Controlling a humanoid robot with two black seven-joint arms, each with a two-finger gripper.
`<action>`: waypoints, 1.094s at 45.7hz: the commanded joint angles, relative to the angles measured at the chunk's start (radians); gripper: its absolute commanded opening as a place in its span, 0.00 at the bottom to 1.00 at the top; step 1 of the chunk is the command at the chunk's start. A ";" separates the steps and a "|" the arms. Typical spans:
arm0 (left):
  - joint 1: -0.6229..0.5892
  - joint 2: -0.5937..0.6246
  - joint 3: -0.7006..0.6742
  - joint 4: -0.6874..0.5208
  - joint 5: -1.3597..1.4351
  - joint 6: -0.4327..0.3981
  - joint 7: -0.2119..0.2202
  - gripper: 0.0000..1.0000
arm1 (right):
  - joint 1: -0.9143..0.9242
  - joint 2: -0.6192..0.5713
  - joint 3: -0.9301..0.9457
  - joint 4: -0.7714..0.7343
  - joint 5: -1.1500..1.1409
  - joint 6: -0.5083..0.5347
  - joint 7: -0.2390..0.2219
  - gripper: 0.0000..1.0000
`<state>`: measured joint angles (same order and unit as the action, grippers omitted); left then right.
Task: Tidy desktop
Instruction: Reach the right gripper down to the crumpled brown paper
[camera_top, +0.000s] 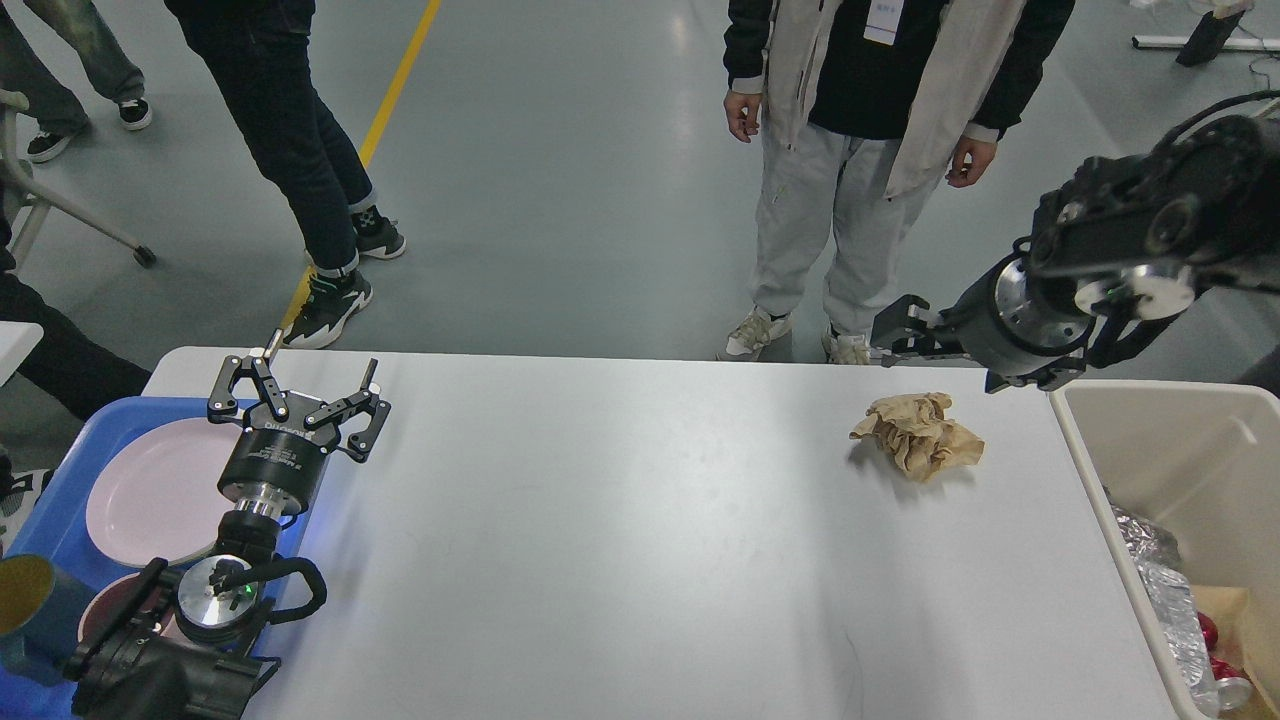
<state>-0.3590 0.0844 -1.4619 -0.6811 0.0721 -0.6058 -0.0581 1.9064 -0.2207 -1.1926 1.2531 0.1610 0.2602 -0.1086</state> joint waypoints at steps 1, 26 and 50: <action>0.000 0.000 0.000 0.000 0.000 0.000 0.000 0.97 | -0.219 0.017 0.042 -0.234 -0.001 -0.018 -0.002 1.00; 0.000 0.000 0.000 0.000 0.000 -0.002 0.001 0.97 | -0.891 0.242 0.139 -1.046 -0.130 -0.130 0.009 1.00; 0.000 0.000 0.000 0.000 0.000 -0.002 0.000 0.97 | -0.975 0.242 0.179 -1.092 -0.166 -0.220 0.003 0.93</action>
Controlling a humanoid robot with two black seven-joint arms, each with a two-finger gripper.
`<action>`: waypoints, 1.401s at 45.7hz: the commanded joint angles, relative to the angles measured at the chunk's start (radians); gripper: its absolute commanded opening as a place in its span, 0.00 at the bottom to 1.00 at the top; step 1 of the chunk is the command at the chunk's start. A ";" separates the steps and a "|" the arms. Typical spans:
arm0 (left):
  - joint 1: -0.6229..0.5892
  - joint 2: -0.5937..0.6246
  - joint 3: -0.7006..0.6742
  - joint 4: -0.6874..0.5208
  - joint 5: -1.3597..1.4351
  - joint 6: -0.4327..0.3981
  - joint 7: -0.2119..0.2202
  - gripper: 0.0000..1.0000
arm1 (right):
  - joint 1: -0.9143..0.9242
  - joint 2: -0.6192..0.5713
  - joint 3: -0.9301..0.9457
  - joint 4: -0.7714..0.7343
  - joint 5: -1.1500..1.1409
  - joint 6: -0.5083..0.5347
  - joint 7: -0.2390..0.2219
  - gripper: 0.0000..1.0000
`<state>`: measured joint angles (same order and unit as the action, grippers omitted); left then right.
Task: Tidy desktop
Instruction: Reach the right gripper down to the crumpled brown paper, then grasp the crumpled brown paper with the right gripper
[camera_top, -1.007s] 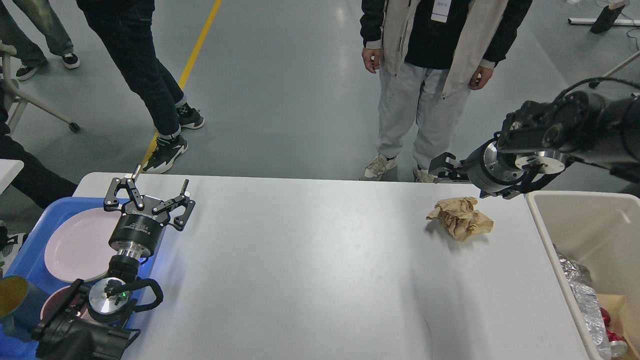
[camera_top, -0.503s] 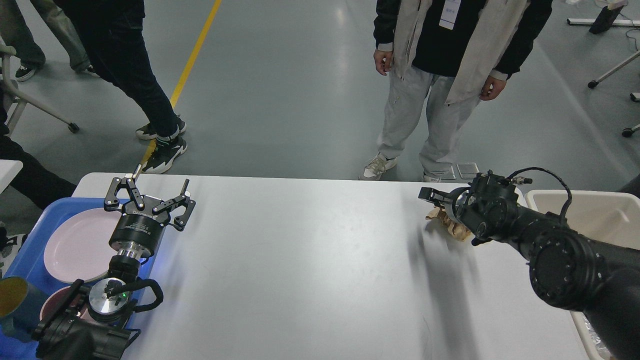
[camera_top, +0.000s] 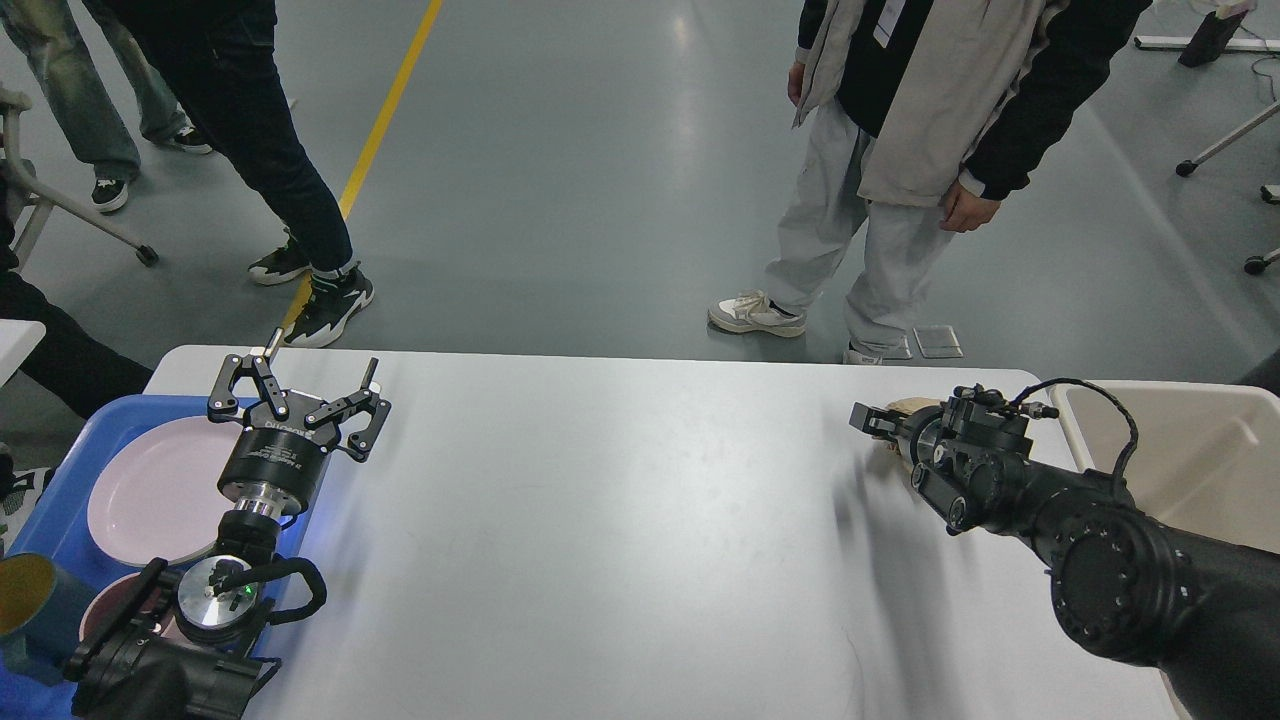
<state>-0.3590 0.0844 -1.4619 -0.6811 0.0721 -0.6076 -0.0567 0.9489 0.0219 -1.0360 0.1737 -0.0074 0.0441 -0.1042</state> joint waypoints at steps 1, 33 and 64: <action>0.000 0.000 0.000 0.000 0.000 0.000 -0.002 0.97 | -0.019 0.000 0.024 -0.013 0.003 -0.007 -0.002 0.90; 0.000 0.000 0.000 0.000 0.000 0.000 -0.002 0.97 | -0.044 -0.048 0.100 0.004 0.006 -0.010 -0.040 0.00; 0.000 0.000 0.000 0.000 0.000 0.000 0.000 0.97 | 0.641 -0.324 0.015 0.820 0.006 0.315 -0.167 0.00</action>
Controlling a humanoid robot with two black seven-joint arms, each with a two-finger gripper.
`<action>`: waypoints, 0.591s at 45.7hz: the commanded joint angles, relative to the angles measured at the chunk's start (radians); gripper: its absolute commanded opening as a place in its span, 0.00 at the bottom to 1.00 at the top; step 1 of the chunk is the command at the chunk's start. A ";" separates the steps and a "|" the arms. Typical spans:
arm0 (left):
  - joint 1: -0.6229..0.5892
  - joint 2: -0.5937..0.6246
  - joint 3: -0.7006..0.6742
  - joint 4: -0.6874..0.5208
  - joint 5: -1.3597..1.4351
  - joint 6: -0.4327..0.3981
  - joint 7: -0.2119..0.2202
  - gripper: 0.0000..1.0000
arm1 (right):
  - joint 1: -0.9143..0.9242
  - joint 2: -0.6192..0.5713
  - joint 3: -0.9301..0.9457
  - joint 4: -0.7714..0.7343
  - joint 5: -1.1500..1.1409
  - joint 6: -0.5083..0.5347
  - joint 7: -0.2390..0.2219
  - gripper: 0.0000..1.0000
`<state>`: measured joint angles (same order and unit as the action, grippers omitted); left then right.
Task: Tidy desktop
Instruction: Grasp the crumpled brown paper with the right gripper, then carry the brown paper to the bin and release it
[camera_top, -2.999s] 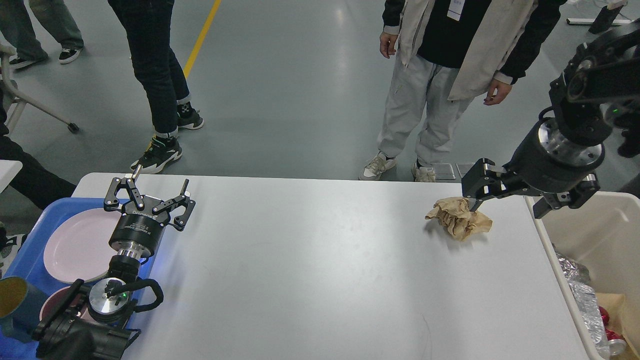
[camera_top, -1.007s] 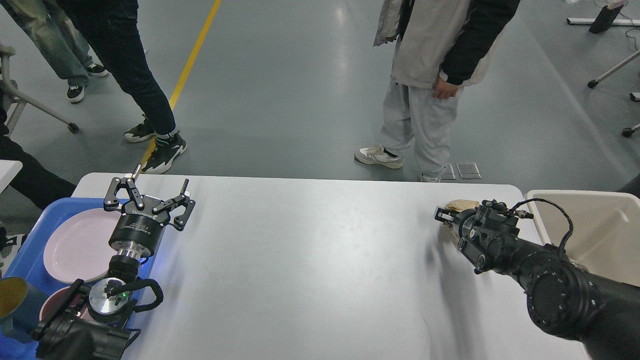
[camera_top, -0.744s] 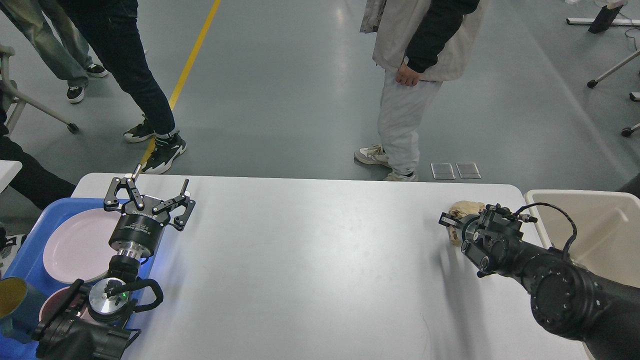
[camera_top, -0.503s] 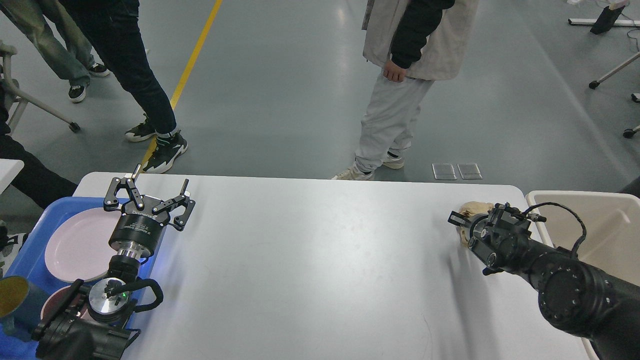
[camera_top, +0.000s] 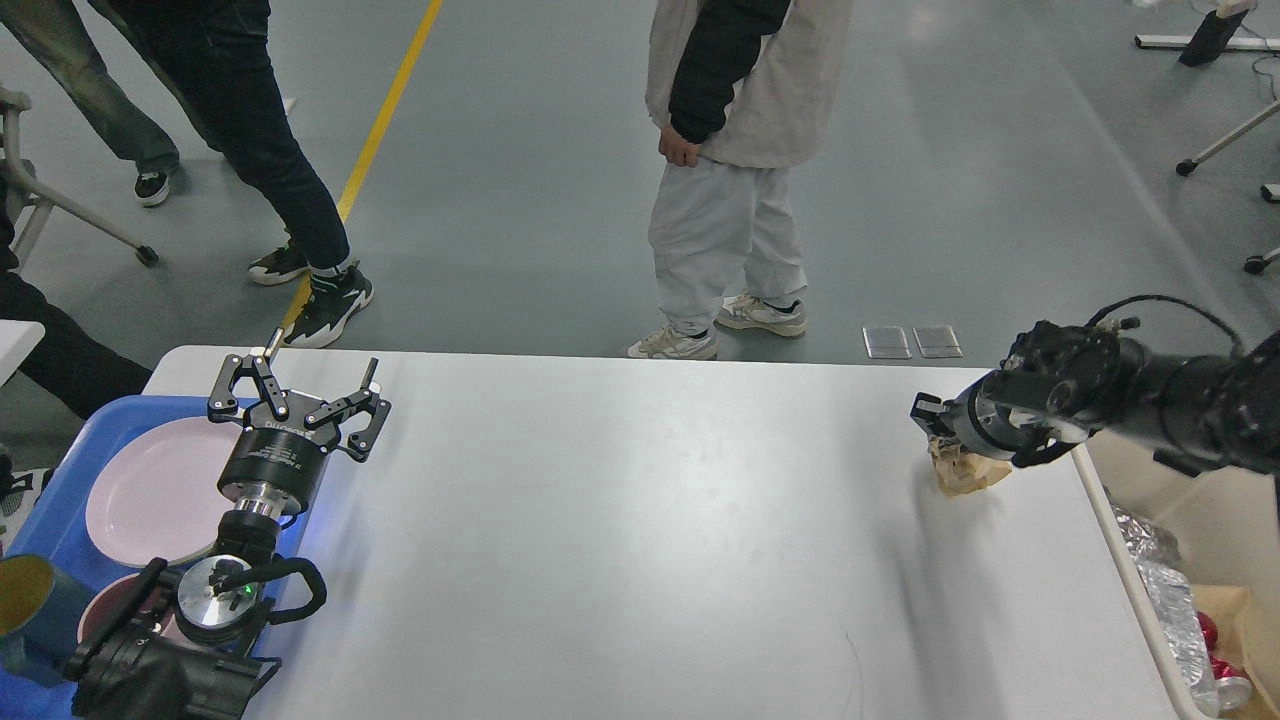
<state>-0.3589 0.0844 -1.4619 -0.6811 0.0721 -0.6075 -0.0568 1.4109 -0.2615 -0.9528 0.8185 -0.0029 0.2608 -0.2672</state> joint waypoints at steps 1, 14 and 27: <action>0.000 0.000 0.000 0.000 0.000 0.000 0.000 0.97 | 0.216 -0.045 -0.086 0.213 0.001 0.113 -0.004 0.00; 0.000 0.000 0.000 0.000 0.000 0.000 -0.001 0.97 | 0.698 -0.050 -0.337 0.628 0.188 0.291 0.011 0.00; 0.000 0.000 0.000 0.000 0.000 0.000 -0.001 0.97 | 0.866 -0.062 -0.512 0.772 0.218 0.290 0.109 0.00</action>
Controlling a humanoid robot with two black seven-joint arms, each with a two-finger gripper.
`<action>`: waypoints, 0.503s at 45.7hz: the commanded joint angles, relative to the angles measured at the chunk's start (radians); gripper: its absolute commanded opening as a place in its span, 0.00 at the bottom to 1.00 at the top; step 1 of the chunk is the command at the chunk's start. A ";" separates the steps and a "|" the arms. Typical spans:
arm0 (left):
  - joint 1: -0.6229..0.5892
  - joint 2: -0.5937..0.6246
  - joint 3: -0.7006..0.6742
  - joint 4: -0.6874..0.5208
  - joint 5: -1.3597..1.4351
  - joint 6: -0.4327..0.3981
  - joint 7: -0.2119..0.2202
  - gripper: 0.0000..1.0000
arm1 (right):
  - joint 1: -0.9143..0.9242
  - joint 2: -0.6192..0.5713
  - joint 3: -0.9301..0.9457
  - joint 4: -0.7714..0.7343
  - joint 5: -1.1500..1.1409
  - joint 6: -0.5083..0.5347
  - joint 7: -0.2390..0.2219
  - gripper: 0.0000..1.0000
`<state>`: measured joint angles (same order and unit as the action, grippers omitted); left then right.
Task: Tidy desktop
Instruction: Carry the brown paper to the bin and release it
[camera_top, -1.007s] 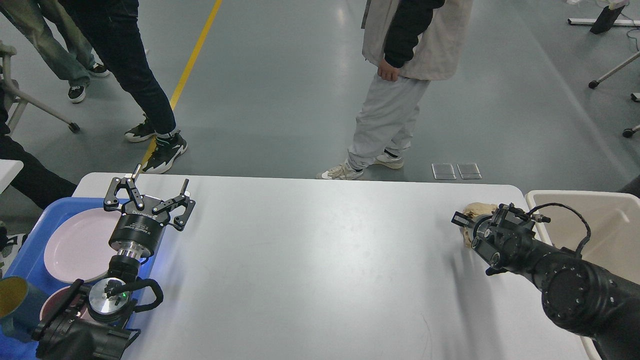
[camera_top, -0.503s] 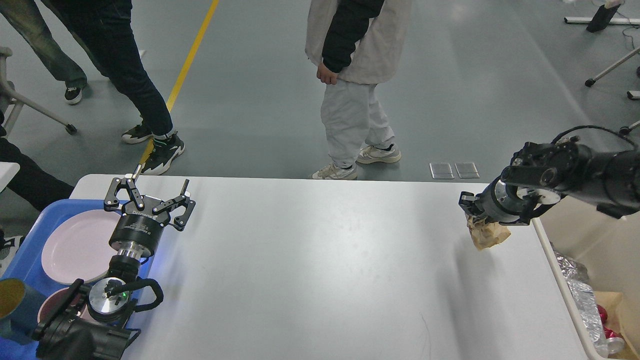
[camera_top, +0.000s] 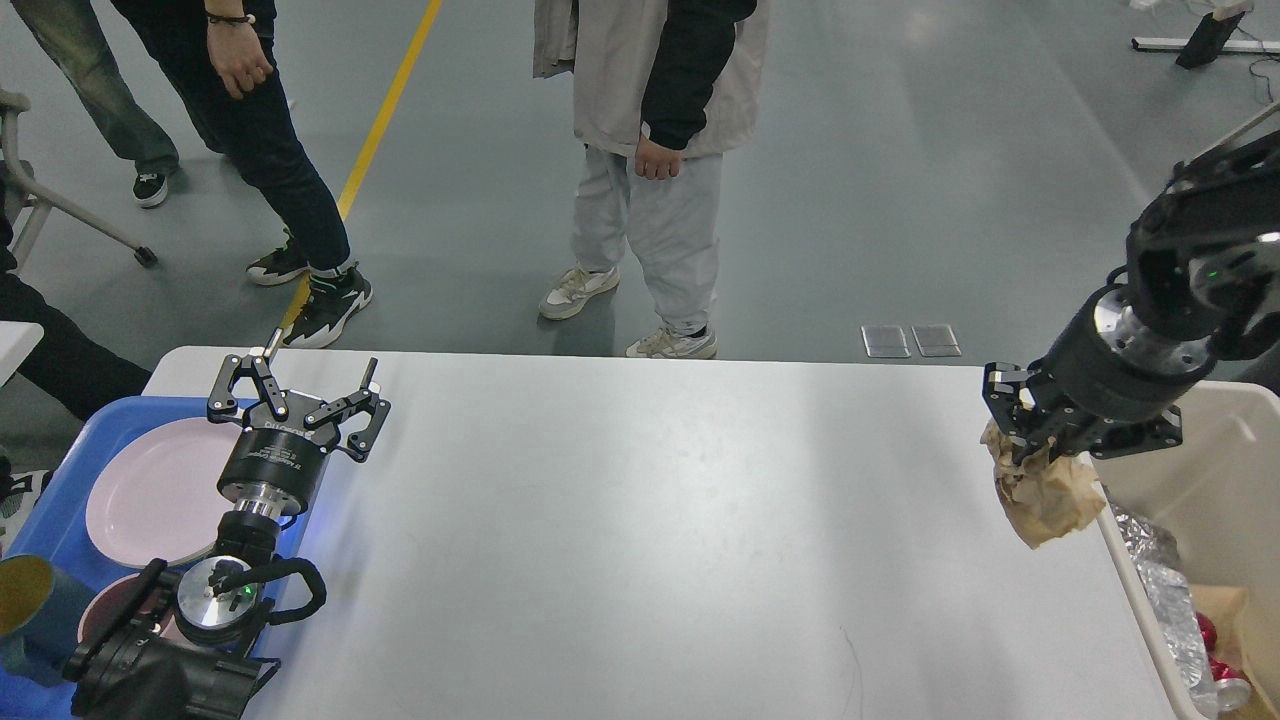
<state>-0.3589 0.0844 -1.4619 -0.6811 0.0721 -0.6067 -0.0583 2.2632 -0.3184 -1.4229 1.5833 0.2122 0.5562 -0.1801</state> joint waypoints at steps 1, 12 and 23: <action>0.000 0.000 0.000 0.000 0.000 -0.001 0.000 0.97 | 0.013 -0.011 -0.050 0.007 0.003 -0.010 0.022 0.00; 0.000 0.000 0.000 0.000 0.000 -0.001 0.000 0.97 | -0.112 -0.188 -0.180 -0.074 -0.023 -0.160 0.016 0.00; 0.000 0.000 0.000 0.000 0.000 -0.001 0.000 0.97 | -0.569 -0.421 -0.082 -0.514 -0.082 -0.193 0.022 0.00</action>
<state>-0.3590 0.0843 -1.4619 -0.6811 0.0721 -0.6068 -0.0583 1.9255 -0.6545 -1.5896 1.2883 0.1385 0.3696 -0.1650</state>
